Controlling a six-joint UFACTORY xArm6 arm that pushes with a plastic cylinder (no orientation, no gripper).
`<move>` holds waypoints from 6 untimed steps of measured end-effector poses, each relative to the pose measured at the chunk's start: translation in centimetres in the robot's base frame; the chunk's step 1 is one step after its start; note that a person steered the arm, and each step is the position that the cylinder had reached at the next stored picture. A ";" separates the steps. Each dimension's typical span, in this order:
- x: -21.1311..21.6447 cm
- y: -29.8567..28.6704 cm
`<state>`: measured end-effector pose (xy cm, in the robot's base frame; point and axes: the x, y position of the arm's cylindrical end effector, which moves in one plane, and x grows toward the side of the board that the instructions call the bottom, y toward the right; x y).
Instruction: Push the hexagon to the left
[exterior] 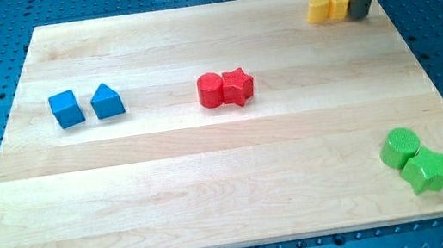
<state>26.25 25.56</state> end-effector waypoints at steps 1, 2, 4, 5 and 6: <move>-1.3 -0.7; -1.3 -2.2; -2.8 -2.4; -2.5 -6.2; -2.5 -10.2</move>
